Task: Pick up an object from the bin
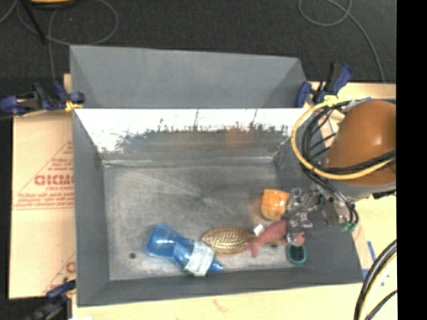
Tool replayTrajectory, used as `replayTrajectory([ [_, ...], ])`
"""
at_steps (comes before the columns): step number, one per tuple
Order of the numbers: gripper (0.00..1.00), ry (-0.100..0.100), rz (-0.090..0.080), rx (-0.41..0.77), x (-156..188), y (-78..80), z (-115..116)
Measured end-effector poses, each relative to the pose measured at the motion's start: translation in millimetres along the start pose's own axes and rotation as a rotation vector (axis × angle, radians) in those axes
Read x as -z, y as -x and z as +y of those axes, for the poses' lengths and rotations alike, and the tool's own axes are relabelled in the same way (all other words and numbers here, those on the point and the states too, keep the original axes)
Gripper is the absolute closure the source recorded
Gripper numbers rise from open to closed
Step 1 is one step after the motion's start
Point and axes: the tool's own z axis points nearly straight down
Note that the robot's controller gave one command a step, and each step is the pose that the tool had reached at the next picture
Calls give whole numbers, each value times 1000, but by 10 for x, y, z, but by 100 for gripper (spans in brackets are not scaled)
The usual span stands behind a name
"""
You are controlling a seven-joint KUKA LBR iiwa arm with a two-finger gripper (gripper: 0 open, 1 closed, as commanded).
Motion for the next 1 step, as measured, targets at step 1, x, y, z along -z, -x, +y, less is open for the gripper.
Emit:
replayTrajectory([
  [1, 100, 0, 0, 1, -1, 0, -1],
])
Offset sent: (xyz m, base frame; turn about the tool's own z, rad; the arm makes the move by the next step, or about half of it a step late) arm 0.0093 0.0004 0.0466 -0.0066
